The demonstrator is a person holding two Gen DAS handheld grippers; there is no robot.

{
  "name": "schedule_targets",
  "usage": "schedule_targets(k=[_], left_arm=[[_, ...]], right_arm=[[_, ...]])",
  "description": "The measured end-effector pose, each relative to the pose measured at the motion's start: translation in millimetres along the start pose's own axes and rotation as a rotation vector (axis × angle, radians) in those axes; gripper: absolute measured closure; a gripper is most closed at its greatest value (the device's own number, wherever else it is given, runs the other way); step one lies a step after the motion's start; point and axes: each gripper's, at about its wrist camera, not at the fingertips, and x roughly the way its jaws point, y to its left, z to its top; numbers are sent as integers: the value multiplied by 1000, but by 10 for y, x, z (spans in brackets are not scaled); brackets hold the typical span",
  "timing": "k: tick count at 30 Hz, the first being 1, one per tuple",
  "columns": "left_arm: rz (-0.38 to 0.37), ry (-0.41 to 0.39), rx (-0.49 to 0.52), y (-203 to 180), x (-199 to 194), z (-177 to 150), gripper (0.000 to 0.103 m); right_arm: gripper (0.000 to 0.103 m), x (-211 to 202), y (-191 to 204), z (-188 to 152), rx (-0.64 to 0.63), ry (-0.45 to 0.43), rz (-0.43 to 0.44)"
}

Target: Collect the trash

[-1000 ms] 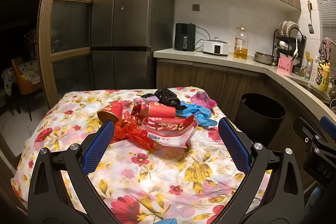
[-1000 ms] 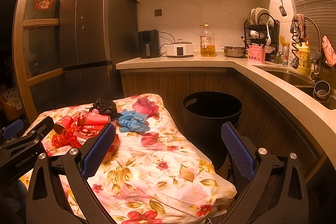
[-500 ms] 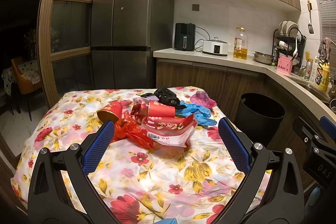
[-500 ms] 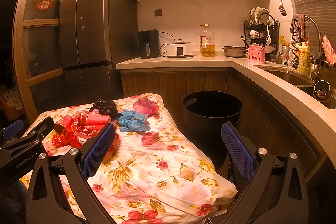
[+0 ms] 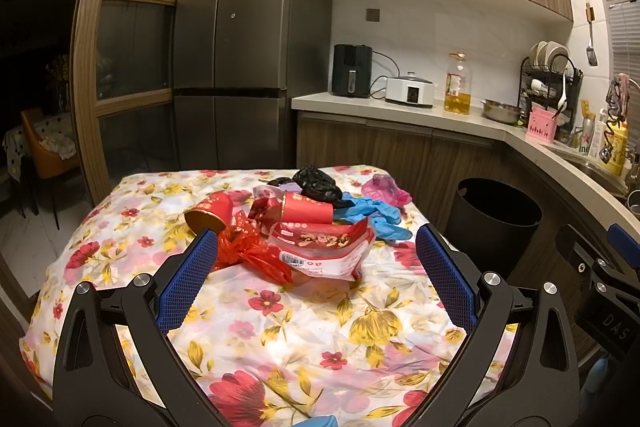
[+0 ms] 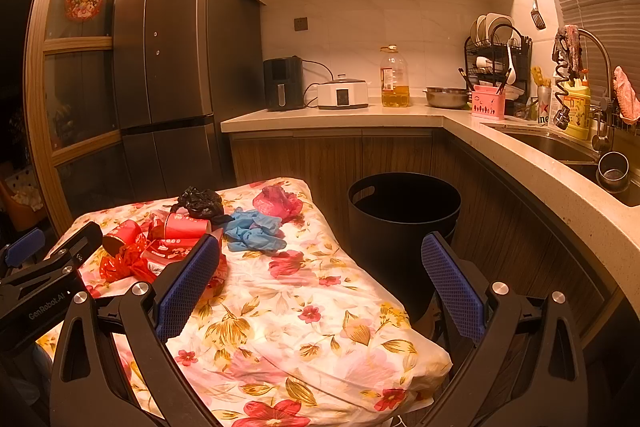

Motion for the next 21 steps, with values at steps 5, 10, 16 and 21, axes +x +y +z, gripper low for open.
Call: schedule_targets(k=[5, 10, 16, 21], left_arm=[[-1, 0, 1, 1, 0, -2, 6], [-1, 0, 0, 3, 0, -4, 6], [-2, -2, -2, 1, -2, -3, 6], [-7, 1, 0, -60, -8, -17, 6]], right_arm=[[5, 0, 0, 0, 1, 0, 0], [5, 1, 0, -1, 1, 0, 0], [5, 63, -22, -55, 2, 0, -1], [5, 25, -19, 9, 6, 6, -1]])
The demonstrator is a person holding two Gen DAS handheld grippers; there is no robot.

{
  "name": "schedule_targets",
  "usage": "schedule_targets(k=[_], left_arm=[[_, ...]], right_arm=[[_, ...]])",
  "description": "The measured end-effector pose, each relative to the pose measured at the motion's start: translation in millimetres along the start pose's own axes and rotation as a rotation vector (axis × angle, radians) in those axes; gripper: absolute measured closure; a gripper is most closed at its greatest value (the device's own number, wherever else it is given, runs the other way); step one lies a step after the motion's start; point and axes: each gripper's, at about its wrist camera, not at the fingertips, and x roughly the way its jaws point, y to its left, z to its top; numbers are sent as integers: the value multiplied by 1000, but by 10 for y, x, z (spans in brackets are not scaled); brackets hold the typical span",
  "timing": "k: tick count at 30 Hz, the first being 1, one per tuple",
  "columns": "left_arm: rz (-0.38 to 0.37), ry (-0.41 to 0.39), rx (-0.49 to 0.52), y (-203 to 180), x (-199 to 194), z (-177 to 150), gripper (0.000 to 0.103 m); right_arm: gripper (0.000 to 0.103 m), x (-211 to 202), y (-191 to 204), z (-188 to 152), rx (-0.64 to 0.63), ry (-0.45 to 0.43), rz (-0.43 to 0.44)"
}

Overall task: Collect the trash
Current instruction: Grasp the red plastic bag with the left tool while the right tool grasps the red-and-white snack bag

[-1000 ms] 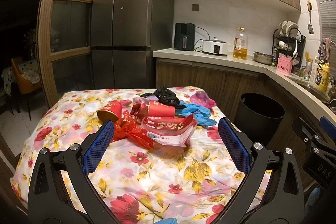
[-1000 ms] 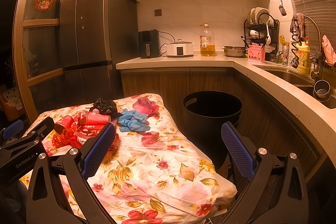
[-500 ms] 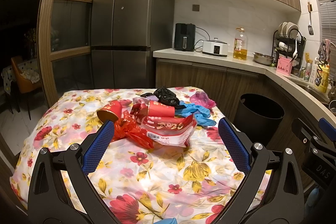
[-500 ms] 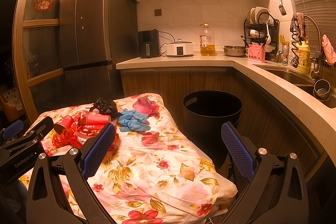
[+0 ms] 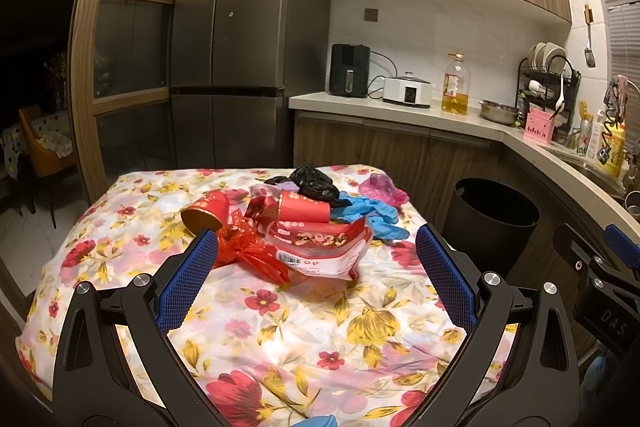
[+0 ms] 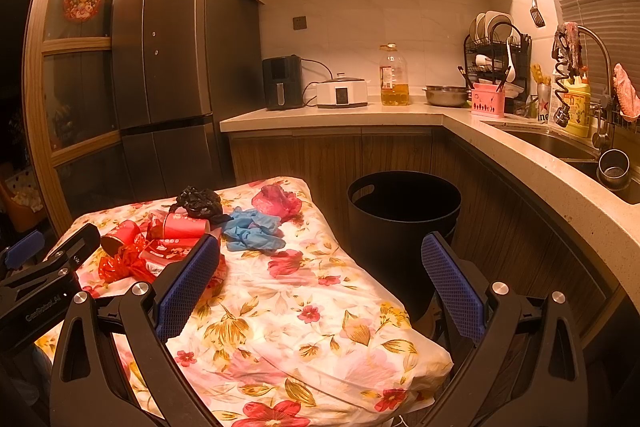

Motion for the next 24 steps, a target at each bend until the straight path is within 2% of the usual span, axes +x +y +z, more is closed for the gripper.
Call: schedule_targets(k=[10, 19, 24], left_arm=[[-5, -2, -35, 74, 134, -101, 6], [47, 26, -92, 340, 416, -283, 6], [87, 28, -106, 470, 575, -376, 6]], right_arm=[[5, 163, -30, -92, 16, 19, 18], [5, 471, 56, -161, 12, 19, 69], [10, 713, 213, -207, -1, -1, 121]])
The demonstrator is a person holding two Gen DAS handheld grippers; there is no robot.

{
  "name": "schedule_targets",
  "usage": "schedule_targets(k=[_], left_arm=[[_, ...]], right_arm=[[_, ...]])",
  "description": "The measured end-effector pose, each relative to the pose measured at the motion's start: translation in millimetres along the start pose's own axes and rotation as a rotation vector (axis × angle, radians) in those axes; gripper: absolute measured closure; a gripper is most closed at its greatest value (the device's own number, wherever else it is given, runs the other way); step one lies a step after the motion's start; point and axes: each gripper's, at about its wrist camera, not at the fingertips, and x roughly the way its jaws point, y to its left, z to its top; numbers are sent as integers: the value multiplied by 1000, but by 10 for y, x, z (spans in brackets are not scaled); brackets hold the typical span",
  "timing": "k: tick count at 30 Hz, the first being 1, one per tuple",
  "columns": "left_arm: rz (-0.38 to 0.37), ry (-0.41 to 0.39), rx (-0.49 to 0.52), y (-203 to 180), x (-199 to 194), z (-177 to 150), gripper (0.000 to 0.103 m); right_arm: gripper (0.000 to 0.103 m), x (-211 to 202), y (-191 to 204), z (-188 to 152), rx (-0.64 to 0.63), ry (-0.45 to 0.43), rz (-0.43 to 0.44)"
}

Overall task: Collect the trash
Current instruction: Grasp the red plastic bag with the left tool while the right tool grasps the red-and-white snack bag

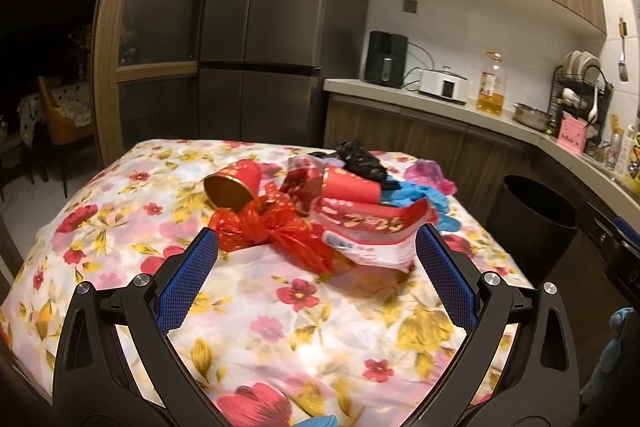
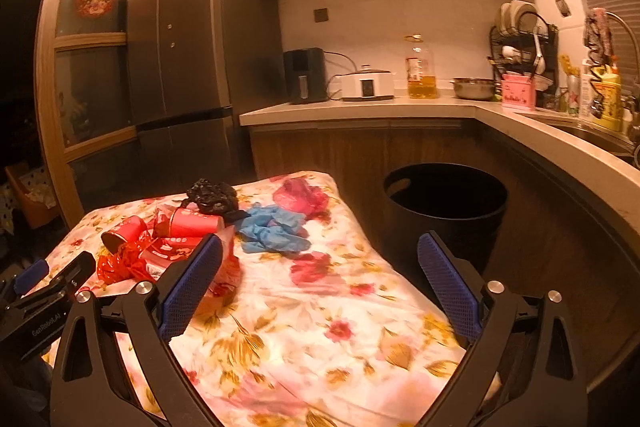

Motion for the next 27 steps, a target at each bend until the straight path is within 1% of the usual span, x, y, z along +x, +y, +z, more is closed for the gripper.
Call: schedule_targets(k=[4, 8, 11, 17, 21, 23, 25, 26, 27], left_arm=[[23, 8, -23, 136, 145, -37, 6], [53, 16, -40, 258, 246, -73, 6], [71, 26, -51, 342, 319, -95, 6], [103, 13, -67, 484, 423, -112, 6], [115, 16, -74, 544, 532, -114, 6], [119, 18, -74, 564, 580, -105, 6], [125, 20, -73, 568, 639, -96, 6], [128, 22, -72, 570, 666, -94, 6], [129, 24, -72, 572, 696, -87, 6]], right_arm=[[11, 236, 163, -51, -15, -8, 50], [13, 489, 336, -99, -20, 10, 115], [18, 660, 443, -123, -19, 24, 152], [26, 1042, 608, -262, -19, 69, 167], [35, 1209, 639, -344, 17, 117, 181], [42, 1285, 664, -369, 29, 146, 199], [58, 1347, 693, -396, 27, 167, 214], [62, 1363, 699, -409, 27, 177, 226], [70, 1373, 704, -419, 24, 182, 231]])
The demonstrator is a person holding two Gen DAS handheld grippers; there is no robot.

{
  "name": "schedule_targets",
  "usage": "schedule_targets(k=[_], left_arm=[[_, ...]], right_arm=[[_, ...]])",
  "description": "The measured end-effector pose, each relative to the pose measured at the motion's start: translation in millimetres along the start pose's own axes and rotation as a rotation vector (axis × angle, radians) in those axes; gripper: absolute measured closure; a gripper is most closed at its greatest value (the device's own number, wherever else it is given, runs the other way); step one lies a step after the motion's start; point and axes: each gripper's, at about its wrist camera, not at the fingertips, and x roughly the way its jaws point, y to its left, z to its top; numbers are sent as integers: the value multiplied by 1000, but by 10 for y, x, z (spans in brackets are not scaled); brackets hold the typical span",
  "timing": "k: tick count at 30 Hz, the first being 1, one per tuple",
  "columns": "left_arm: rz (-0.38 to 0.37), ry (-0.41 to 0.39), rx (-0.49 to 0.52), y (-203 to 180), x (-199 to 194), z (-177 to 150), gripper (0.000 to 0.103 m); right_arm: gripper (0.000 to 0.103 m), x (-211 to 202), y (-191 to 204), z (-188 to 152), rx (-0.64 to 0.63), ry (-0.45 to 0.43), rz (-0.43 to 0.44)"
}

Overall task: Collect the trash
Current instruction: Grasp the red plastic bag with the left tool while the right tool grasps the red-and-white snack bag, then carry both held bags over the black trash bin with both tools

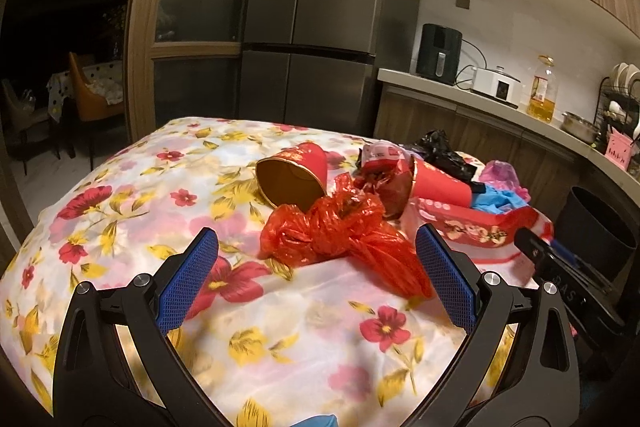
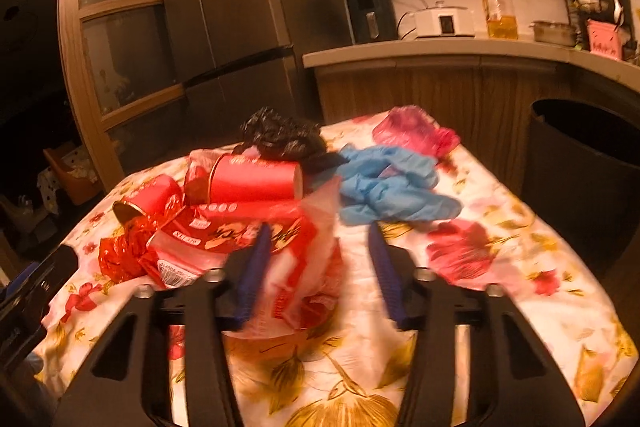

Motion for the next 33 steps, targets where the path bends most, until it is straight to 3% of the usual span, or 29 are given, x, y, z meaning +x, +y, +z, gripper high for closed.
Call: schedule_targets(k=[4, 11, 20, 24, 33], left_arm=[[4, 10, -6, -19, 148, 24, 7], [10, 58, -19, -114, 494, 63, 14], [23, 163, -36, -128, 831, 14, 41], [-13, 190, -34, -122, 883, -4, 65], [-58, 172, -48, -119, 749, -31, 85]], right_arm=[[87, 13, -28, -13, -7, 8, 10], [90, -174, -211, 23, 15, -30, -15], [90, -454, -377, 95, 27, -89, -39], [90, -469, -373, 88, 24, -86, -35], [90, -605, -404, 99, 22, -105, -41]])
